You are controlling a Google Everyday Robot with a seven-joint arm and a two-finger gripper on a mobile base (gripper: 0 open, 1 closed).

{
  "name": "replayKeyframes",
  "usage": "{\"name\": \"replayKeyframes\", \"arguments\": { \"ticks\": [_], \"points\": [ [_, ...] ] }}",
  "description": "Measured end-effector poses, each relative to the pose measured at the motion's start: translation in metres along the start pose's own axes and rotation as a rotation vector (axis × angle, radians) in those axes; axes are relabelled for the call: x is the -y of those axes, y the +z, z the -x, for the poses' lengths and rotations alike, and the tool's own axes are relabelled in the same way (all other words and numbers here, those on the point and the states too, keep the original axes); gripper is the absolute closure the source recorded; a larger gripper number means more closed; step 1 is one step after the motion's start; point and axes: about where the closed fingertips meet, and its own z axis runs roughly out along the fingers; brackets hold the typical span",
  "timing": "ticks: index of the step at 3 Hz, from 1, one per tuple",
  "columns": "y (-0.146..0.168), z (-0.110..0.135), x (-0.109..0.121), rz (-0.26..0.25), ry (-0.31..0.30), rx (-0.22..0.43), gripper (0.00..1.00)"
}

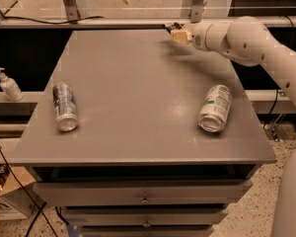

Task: Move rxbar chocolate near redbull can

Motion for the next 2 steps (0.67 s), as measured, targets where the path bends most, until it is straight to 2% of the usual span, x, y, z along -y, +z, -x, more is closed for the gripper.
{"name": "replayKeyframes", "arguments": {
  "ticks": [1,2],
  "points": [
    [-0.0165,0.0391,-0.0225,0.019,-0.129,0.051,1.0],
    [-0.0163,0.0438,-0.027,0.024,-0.148,0.058,1.0]
  ]
}}
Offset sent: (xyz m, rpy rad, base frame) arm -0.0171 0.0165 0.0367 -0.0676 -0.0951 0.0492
